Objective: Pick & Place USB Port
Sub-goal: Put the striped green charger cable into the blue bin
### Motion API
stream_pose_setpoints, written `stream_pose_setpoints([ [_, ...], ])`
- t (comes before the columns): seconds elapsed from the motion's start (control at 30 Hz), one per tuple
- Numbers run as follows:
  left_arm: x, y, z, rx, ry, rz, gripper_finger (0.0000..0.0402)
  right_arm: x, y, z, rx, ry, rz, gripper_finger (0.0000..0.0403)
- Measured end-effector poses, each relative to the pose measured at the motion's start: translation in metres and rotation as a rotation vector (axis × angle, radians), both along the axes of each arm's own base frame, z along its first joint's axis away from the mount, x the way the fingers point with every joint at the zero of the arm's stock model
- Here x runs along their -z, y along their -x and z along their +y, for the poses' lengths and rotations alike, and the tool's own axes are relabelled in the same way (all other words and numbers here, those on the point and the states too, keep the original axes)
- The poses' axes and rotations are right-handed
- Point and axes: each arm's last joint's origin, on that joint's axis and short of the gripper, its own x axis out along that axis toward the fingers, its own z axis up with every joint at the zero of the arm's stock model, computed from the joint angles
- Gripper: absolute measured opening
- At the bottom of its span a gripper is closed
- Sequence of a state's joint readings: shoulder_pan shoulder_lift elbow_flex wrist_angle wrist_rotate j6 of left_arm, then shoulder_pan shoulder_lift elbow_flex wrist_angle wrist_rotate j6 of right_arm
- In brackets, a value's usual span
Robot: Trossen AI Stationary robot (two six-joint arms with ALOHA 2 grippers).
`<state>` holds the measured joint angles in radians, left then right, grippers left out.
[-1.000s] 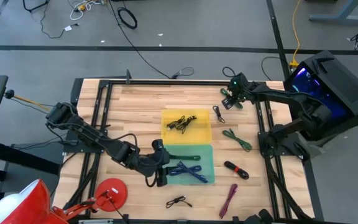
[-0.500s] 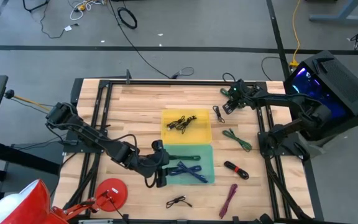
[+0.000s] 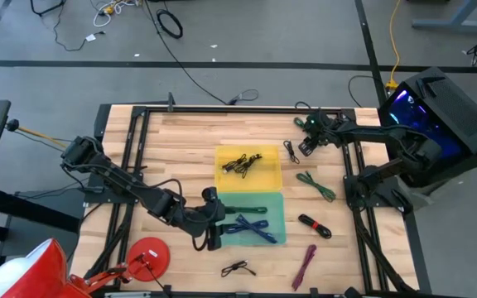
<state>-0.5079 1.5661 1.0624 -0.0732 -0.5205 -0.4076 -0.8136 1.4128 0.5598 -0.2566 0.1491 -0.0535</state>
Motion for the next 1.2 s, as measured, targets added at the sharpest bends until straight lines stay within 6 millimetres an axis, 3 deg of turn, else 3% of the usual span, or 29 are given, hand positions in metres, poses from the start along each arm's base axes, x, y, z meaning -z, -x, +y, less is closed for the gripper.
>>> stream_pose_setpoints([
  [0.2, 0.000, 0.000, 0.000, 0.000, -0.001, 0.002, 0.0181, 0.001, 0.001, 0.002, -0.024, -0.018, 0.018, 0.0175],
  [0.3, 0.000, 0.000, 0.000, 0.000, -0.001, 0.002, 0.0181, 0.001, 0.001, 0.002, -0.035, -0.018, 0.022, 0.0120],
  [0.43, 0.000, 0.000, 0.000, 0.000, -0.001, 0.002, 0.0181, 0.001, 0.001, 0.002, -0.037, -0.019, 0.024, 0.0018],
  [0.7, 0.000, 0.000, 0.001, -0.004, -0.012, 0.000, 0.0181, -0.009, -0.008, 0.000, -0.046, -0.081, -0.100, 0.0002],
  [0.87, 0.000, 0.000, 0.001, -0.005, -0.016, 0.000, 0.0181, -0.034, -0.017, -0.002, -0.054, -0.055, -0.124, 0.0001],
  [1.0, 0.000, 0.000, 0.001, -0.015, -0.022, -0.003, 0.0181, -0.066, -0.025, 0.002, -0.084, -0.024, -0.160, 0.0001],
  [1.2, 0.000, 0.000, 0.002, -0.048, -0.042, -0.011, 0.0181, -0.116, -0.035, 0.022, -0.144, -0.011, -0.246, 0.0000],
])
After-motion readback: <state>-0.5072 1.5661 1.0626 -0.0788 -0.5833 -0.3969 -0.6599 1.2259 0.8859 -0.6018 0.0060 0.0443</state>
